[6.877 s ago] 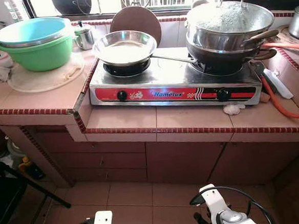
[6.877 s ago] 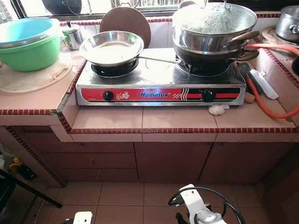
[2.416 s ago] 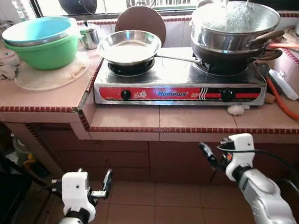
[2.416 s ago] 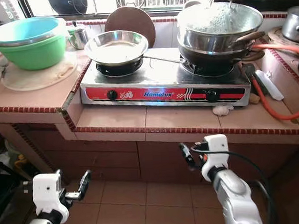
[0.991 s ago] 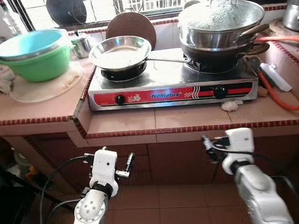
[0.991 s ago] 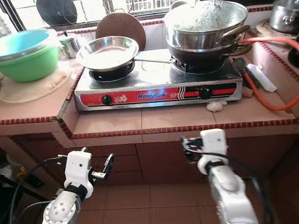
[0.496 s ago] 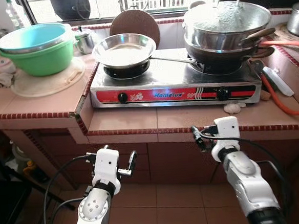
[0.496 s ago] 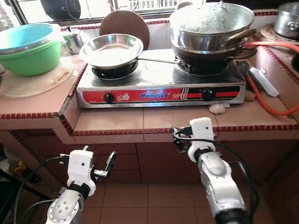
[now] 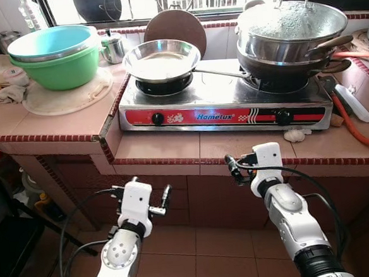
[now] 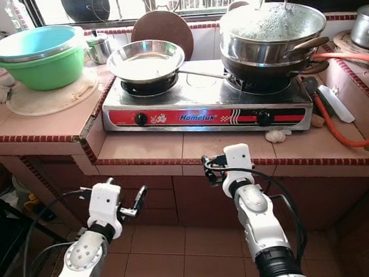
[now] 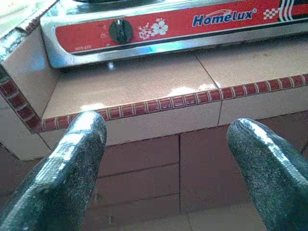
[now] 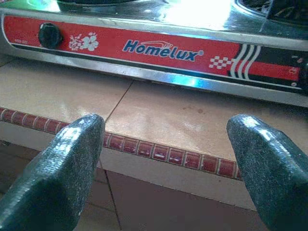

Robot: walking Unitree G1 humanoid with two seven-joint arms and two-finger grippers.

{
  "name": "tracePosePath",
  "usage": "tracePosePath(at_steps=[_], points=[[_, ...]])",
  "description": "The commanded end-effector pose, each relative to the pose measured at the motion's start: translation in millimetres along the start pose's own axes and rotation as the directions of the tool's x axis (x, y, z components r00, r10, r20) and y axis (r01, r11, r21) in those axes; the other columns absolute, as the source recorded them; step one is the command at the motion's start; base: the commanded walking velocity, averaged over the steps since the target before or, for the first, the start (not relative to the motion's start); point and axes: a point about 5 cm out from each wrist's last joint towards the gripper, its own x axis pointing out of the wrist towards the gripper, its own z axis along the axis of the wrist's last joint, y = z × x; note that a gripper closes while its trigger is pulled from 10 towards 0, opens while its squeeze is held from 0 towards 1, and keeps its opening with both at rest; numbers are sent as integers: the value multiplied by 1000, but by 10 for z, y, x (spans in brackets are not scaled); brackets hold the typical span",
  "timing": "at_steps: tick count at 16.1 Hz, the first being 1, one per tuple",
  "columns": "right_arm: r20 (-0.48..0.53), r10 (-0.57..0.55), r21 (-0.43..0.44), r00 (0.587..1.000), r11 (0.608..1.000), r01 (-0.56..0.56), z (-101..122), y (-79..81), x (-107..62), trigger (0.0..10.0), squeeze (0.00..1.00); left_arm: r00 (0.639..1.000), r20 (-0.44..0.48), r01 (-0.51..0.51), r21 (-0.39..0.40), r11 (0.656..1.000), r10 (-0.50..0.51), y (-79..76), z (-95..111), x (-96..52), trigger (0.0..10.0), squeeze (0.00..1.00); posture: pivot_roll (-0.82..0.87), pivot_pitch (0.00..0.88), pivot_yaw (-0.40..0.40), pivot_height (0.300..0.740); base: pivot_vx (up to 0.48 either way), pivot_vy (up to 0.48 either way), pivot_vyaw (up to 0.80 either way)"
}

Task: Kitchen organization

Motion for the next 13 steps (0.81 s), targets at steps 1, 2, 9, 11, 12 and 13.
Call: tracePosePath(at_steps=[1, 2, 9, 11, 12, 13], points=[[-14, -8, 11, 1000, 1000, 9, -68, -25, -29, 10000, 0, 1000, -7, -29, -16, 999, 29, 51, -25, -19, 10000, 0, -61, 0, 18, 740, 0, 0, 0], [-15, -8, 14, 1000, 1000, 8, -88, -17, -36, 10000, 0, 999, -11, -41, -19, 999, 41, 87, -28, -21, 10000, 0, -64, 0, 21, 740, 0, 0, 0], [-27, -29, 13, 999, 999, 29, -180, -48, -139, 10000, 0, 999, -20, -42, -13, 999, 41, 89, -67, -75, 10000, 0, -85, 0, 32, 740, 0, 0, 0], [-24, -34, 17, 999, 999, 35, -172, -52, -144, 10000, 0, 999, -16, -41, -6, 999, 41, 90, -56, -68, 10000, 0, -90, 0, 36, 740, 0, 0, 0], [-21, -38, 21, 999, 999, 39, -164, -58, -146, 10000, 0, 999, -12, -42, -3, 999, 42, 90, -45, -69, 10000, 0, -92, 0, 37, 740, 0, 0, 0], [-39, -46, 21, 998, 999, 47, -181, -64, -148, 10000, 0, 999, -10, -45, -4, 999, 45, 97, -44, -73, 10000, 0, -94, 0, 37, 740, 0, 0, 0]])
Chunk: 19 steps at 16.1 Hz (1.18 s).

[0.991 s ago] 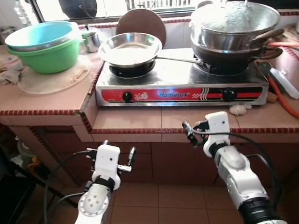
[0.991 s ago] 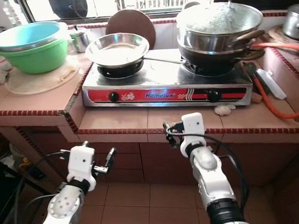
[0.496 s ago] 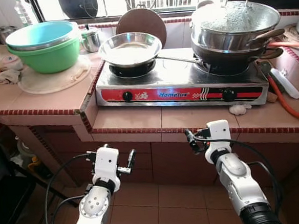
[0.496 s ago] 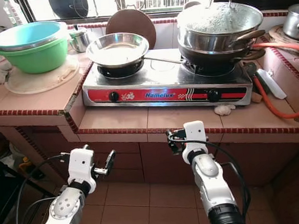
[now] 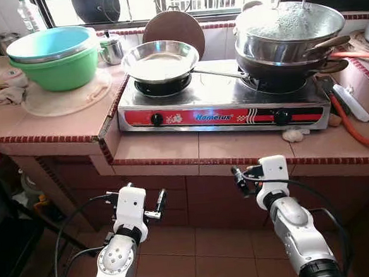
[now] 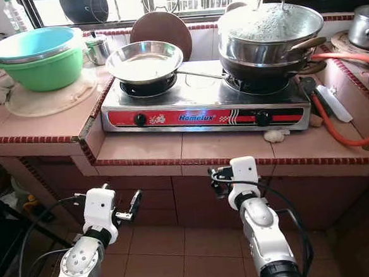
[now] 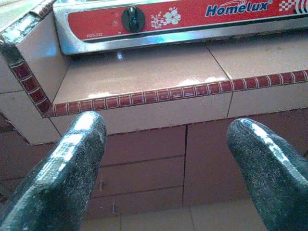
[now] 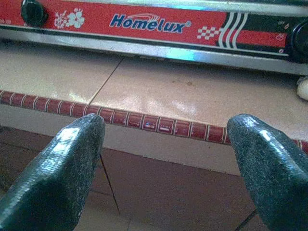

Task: Kitchen organization

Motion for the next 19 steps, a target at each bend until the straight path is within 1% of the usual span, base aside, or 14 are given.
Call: tracePosePath(at_steps=[1, 2, 4, 5, 8, 10, 11, 12, 13, 14, 15, 17, 18, 19], points=[[-8, -14, 16, 1000, 1000, 15, -2, -17, -14, 10000, 0, 1000, 19, -4, 16, 1000, 3, 23, 41, -12, 10000, 0, -96, 0, 36, 740, 0, 0, -719], [-5, -12, -3, 1000, 1000, 12, -1, -21, -25, 10000, 0, 1000, 18, -5, 19, 1000, 5, 22, 36, -18, 10000, 0, -97, 0, 34, 740, 0, 0, -719], [-5, -11, -7, 1000, 1000, 11, 0, -27, -36, 10000, 0, 1000, 17, -21, 10, 1000, 21, 26, 31, -23, 10000, 0, -100, 0, 29, 740, 0, 0, -719], [-7, -13, -7, 1000, 1000, 13, 5, -37, -38, 10000, 0, 1000, 25, -16, -27, 1000, 16, 21, 43, -32, 10000, 0, -103, 0, 29, 740, 0, 0, -719], [-4, -19, -8, 1000, 1000, 19, 29, -60, -45, 10000, 0, 999, 31, -21, -51, 998, 23, 35, 58, -53, 10000, 0, -109, 0, 31, 740, 0, 0, -717], [0, -23, 1, 1000, 1000, 23, 50, -54, -57, 10000, 0, 999, 34, -37, -31, 999, 38, 54, 67, -81, 10000, 0, -116, 0, 34, 740, 0, 0, -719], [4, -24, 5, 1000, 1000, 24, 67, -46, -63, 10000, 0, 999, 33, -24, -24, 999, 25, 53, 66, -84, 10000, 0, -120, 0, 35, 740, 0, 0, -719], [10, -26, 9, 1000, 1000, 25, 85, -39, -74, 10000, 0, 1000, 25, 4, -51, 999, -3, 33, 53, -85, 10000, 0, -122, 0, 36, 740, 0, 0, -719], [17, -25, 9, 1000, 1000, 25, 95, -36, -86, 10000, 0, 999, 18, 31, -61, 998, -30, 1, 43, -82, 10000, 0, -125, 0, 36, 740, 0, 0, -756], [19, -24, 10, 1000, 1000, 24, 91, -37, -103, 10000, 0, 998, 12, 67, -53, 996, -66, -51, 41, -78, 10000, 0, -126, 0, 39, 740, 0, 0, -756], [25, -23, 11, 999, 1000, 22, 91, -42, -119, 10000, 0, 998, 10, 67, -35, 997, -67, -59, 42, -77, 10000, 0, -128, 0, 39, 740, 0, 0, 0], [28, -25, 6, 999, 1000, 25, 88, -69, -193, 10000, 0, 999, 5, 53, -9, 999, -53, -28, 37, -59, 10000, 0, -138, 0, 51, 740, 0, 0, 0], [30, -35, 5, 999, 999, 35, 89, -99, -235, 10000, 0, 998, 4, 56, -6, 998, -56, -19, 40, -48, 10000, 0, -138, 0, 51, 740, 0, 0, 0], [29, -58, -2, 998, 998, 58, 72, -153, -303, 10000, 0, 997, 8, 71, 4, 997, -71, -18, 56, -26, 10000, 0, -167, 0, 71, 740, 0, 0, 0]])
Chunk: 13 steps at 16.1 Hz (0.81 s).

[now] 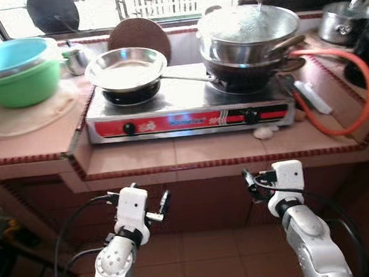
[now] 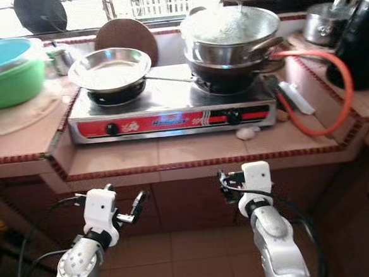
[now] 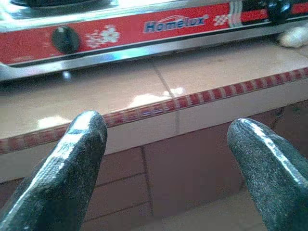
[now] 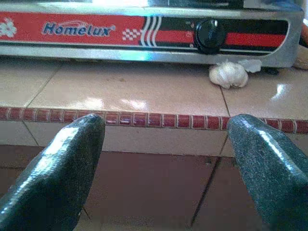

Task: Kitchen organization

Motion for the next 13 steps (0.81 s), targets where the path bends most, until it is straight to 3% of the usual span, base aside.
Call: tracePosePath(at_steps=[1, 7, 13], points=[[12, -29, 1, 1000, 1000, 29, 25, -70, -62, 10000, 0, 1000, 0, 24, 28, 999, -24, -5, 18, 43, 10000, 0, -187, 0, 83, 740, 0, 0, 0], [13, -94, -4, 995, 996, 94, 2, -138, -252, 10000, 0, 995, 16, 101, 43, 994, -102, -76, 87, 187, 10000, 0, -258, 0, 112, 740, 0, 0, 0], [27, -94, -13, 995, 995, 94, 91, -124, -196, 10000, 0, 996, 27, 83, 22, 996, -84, -102, 57, 171, 10000, 0, -262, 0, 93, 740, 0, 0, 0]])
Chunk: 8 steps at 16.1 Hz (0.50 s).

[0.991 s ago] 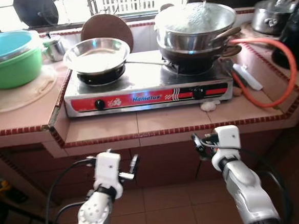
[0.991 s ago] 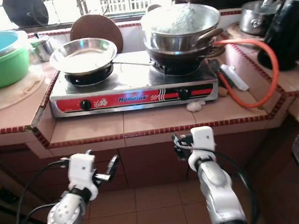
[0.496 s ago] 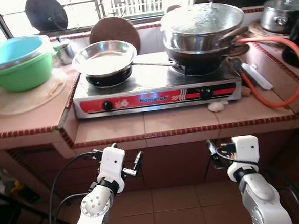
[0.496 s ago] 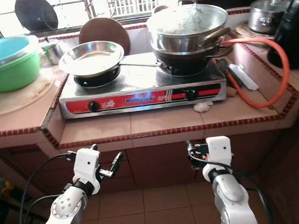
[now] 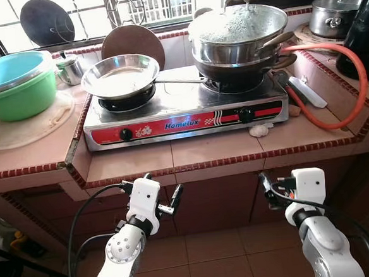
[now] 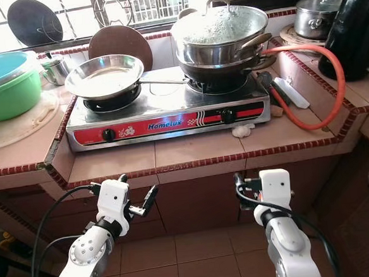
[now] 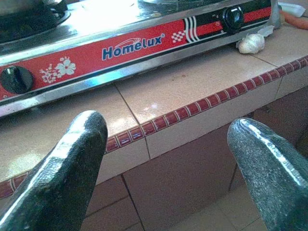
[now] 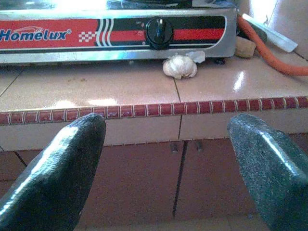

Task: Kitchen organization

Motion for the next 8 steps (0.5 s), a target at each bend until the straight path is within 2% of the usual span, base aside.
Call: tracePosePath(at_steps=[1, 2, 4, 5, 6, 7, 8], points=[[23, 12, -8, 1000, 1000, -12, 82, 44, 27, 10000, 0, 1000, -7, -26, -11, 1000, 26, 62, -36, -13, 10000, 0, -264, 0, 85, 740, 0, 0, 0], [25, 20, -24, 999, 1000, -19, 100, 76, 58, 10000, 0, 1000, 7, -26, -3, 1000, 26, 115, 1, 22, 10000, 0, -259, 0, 44, 740, 0, 0, 0], [11, 17, -27, 1000, 999, -17, 88, 85, 81, 10000, 0, 1000, 17, -7, 58, 998, 6, 152, 39, 60, 10000, 0, -253, 0, 29, 740, 0, 0, 0], [6, 20, -18, 1000, 1000, -20, 115, 81, 108, 10000, 0, 999, 27, -20, 59, 998, 19, 194, 100, 85, 10000, 0, -236, 7, 24, 740, 0, 0, 0], [14, 51, -44, 999, 998, -50, 128, 64, 143, 10000, 0, 998, 39, -48, 15, 999, 47, 197, 139, 100, 10000, 0, -243, 23, 61, 740, 0, 0, 0], [14, 55, -79, 998, 995, -54, 78, 44, 146, 10000, 0, 997, 26, -67, -4, 998, 67, 179, 74, 66, 10000, 0, -244, 26, 66, 740, 0, 0, 0], [7, -8, -43, 1000, 999, 8, 86, -48, 157, 10000, 0, 998, 1, -70, -5, 998, 70, 117, 4, 19, 10000, 0, -249, 35, 68, 740, 0, 0, 0]])
